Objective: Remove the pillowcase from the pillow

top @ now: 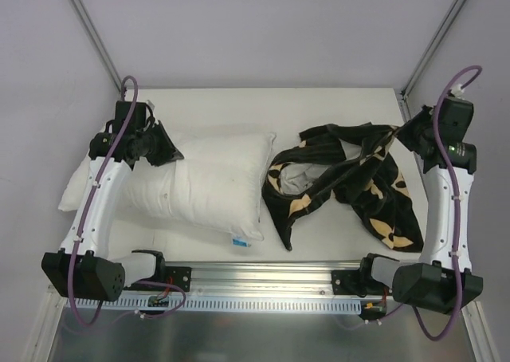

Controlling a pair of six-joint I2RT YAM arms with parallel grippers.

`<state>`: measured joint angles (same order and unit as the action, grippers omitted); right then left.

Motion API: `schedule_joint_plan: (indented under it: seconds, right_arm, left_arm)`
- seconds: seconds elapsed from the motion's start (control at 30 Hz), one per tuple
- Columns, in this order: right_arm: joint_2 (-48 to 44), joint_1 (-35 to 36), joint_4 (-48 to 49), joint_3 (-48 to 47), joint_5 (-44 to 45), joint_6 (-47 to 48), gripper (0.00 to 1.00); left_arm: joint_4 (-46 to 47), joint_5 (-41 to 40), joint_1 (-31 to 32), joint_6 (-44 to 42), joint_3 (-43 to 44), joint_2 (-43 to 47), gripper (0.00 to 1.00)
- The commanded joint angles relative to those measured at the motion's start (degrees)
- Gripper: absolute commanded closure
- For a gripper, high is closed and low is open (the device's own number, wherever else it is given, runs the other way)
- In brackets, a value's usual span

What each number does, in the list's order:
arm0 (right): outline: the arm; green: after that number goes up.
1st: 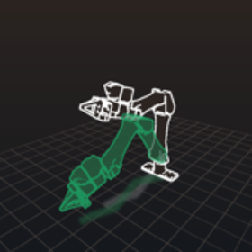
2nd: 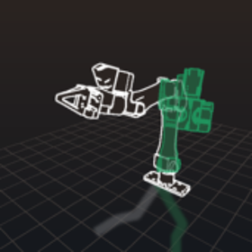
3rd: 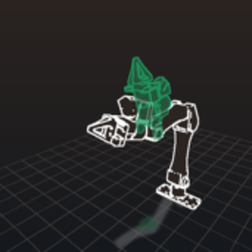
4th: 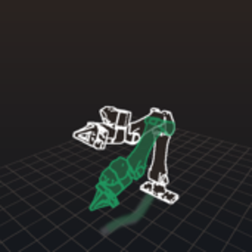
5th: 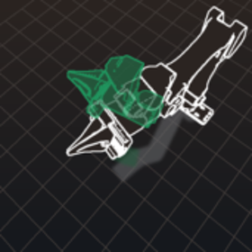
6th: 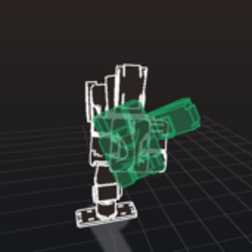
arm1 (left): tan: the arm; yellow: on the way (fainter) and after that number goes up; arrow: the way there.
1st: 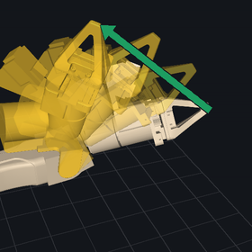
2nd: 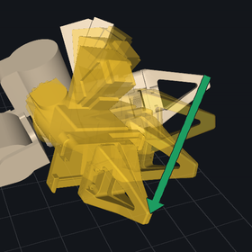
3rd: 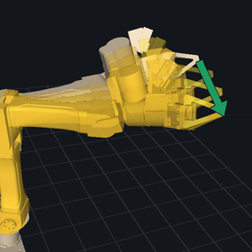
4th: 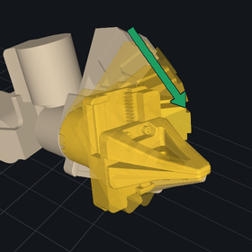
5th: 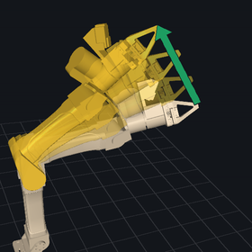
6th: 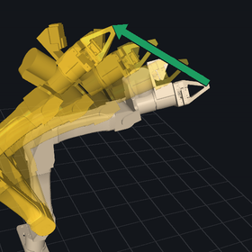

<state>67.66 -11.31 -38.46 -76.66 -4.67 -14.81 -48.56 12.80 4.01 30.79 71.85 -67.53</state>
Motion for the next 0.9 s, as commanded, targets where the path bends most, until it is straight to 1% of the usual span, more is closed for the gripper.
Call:
schedule_joint_plan:
  seconds: [0.0, 0.07, 0.1, 0.17, 0.27, 0.37, 0.4, 0.47, 0.53, 0.57, 0.6, 0.63, 0.67, 0.73, 0.77, 0.8, 0.83, 0.87]
  right_arm:
    - [-3.67, -3.8, 0.67, -7.35, 3.52, -3.91, 0.99]
    - [-4.55, -5.29, 0.05, -9.81, 4.31, -4.18, 0.99]
    - [-4.81, -5.65, -0.12, -10.43, 4.31, -4.26, 0.99]
    - [-5.43, -5.91, -0.39, -11.4, 6.5, -4.27, 0.99]
    - [-5.52, -5.91, -0.39, -12.19, 6.69, -4.09, 0.99]
    - [-4.29, -5.74, 0.92, -11.32, 3.8, -4.09, 0.99]
    - [-3.77, -4.87, 1.8, -10.53, 1.87, -3.83, 0.99]
    - [-1.49, -2.94, 2.33, -9.91, 2.2, -2.78, 0.99]
    - [1.67, 0.66, 2.25, -9.21, 2.38, -0.67, 0.99]
    - [2.91, 1.89, 1.55, -9.29, 1.69, 0.21, 0.98]
    - [4.22, 2.95, 0.76, -9.99, 1.07, 1.18, 0.9]
    - [5.72, 4.88, -0.29, -10.69, 0.28, 3.19, 0.58]
    - [9.3, 5.94, -3.61, -11.83, -0.51, 4.25, 0.44]
    - [12.92, 8.4, -7.75, -16.56, -0.26, 7.06, 0.22]
    - [15.11, 9.11, -11.08, -17.81, 1.57, 7.33, 0.19]
    - [15.13, 9.9, -11.55, -18.52, 2.37, 7.6, 0.16]
    - [14.79, 10.17, -11.55, -18.17, 2.99, 7.69, 0.1]
    - [14.0, 10.17, -11.12, -17.56, 4.04, 7.43, 0.07]
  left_arm:
    - [2.94, 0.3, -0.41, 3.31, 10.73, -2.51, 1.0]
    - [2.94, -0.92, -1.02, 4.54, 14.26, -4.18, 1.0]
    - [2.85, -1.19, -1.37, 4.98, 17.58, -6.02, 1.0]
    - [2.76, -1.81, -2.42, 6.38, 20.68, -7.88, 1.0]
    - [2.76, -1.98, -2.87, 8.15, 27.52, -12.87, 1.0]
    - [2.76, -1.81, -2.87, 9.9, 30.35, -16.74, 1.0]
    - [2.76, -1.55, -2.87, 10.34, 30.62, -17.63, 1.0]
    - [2.76, -0.59, -2.87, 10.78, 31.15, -20.36, 1.0]
    - [2.85, 0.12, -2.87, 10.88, 30.89, -22.46, 1.0]
    - [2.85, 0.99, -2.78, 10.61, 30.72, -22.99, 0.95]
    - [2.77, 1.44, -2.78, 10.26, 30.54, -23.26, 0.87]
    - [2.85, 1.79, -2.69, 10.09, 29.75, -23.35, 0.59]
    - [2.85, 2.05, -2.61, 9.74, 29.49, -23.18, 0.39]
    - [2.76, 2.14, -2.08, 8.33, 29.05, -22.13, 0.04]
    - [2.76, 2.23, -1.99, 7.89, 29.04, -21.6, 0.01]
    - [2.76, 2.58, -1.82, 6.93, 29.04, -20.9, 0.01]
    - [2.76, 2.76, -1.81, 6.48, 29.13, -19.32, 0.01]
    - [2.76, 3.02, -1.81, 6.05, 29.13, -18.18, 0.01]
